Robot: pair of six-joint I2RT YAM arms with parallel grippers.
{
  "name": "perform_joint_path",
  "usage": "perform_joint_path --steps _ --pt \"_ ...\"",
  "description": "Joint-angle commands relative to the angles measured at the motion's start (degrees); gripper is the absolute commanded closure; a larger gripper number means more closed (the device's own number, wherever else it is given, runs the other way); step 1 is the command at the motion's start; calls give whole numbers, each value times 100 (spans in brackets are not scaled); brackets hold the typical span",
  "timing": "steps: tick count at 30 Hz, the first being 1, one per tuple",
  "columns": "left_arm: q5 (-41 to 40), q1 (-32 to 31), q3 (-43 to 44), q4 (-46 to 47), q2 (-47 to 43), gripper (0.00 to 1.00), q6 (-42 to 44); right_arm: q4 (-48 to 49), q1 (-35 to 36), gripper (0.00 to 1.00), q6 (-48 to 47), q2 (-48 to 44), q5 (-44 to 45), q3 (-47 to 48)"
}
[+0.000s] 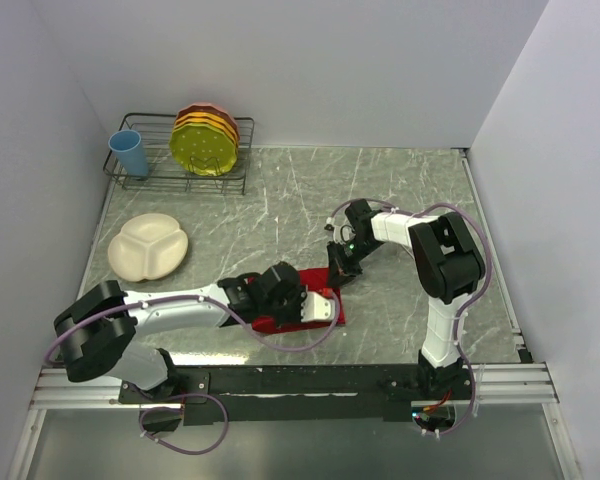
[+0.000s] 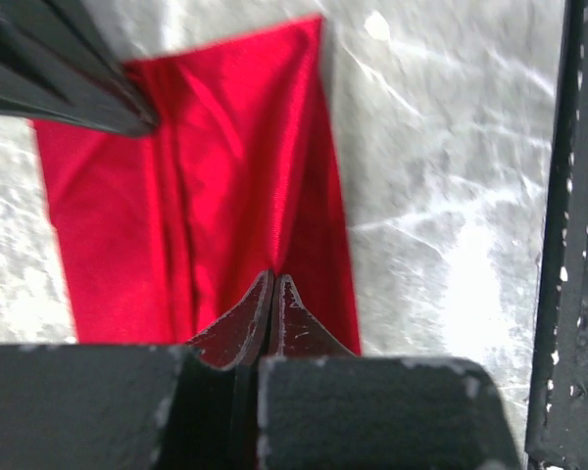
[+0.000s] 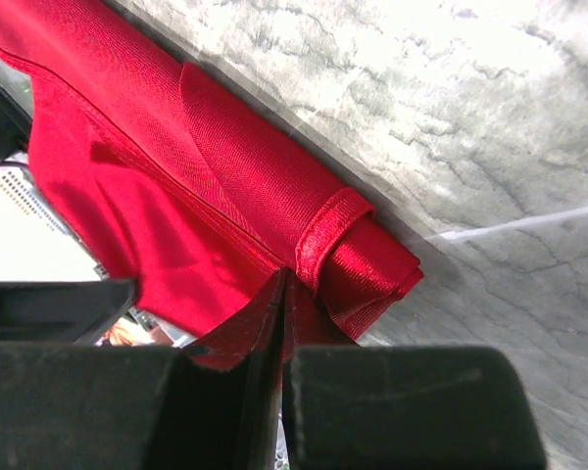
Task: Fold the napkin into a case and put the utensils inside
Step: Pick up the 2/3-rectangle-folded napkin from the center of the board.
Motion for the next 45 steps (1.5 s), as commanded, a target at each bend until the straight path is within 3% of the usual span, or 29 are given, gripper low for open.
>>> perform_joint_path --steps 1,4,7,10,15,18,22,25,35,45 --pt "658 239 452 -465 97 94 -26 -38 -21 94 -451 331 1203 22" --pt "746 204 347 -597 97 75 80 -73 -21 94 -468 366 1220 66" --pt "642 63 224 -642 141 66 28 -99 -29 94 -469 384 1238 93" --pt "536 -51 249 -755 316 61 -8 -117 -12 94 -469 392 1247 111" --pt "202 -201 311 -922 860 60 19 -143 -21 94 -469 419 1255 154" --pt "26 -201 338 -967 1151 65 89 -152 -12 94 -469 410 1255 155" --pt "-1 -201 276 -976 1204 91 203 -161 -21 94 -616 392 1264 154" --pt "166 -166 381 -1124 1143 99 265 -170 -21 95 -644 401 1264 154" --pt "1519 720 1268 -1932 1028 99 396 -231 6 95 -732 410 1264 242" --pt "2627 1837 2708 -2820 1775 99 616 -328 -3 95 -820 498 1255 436"
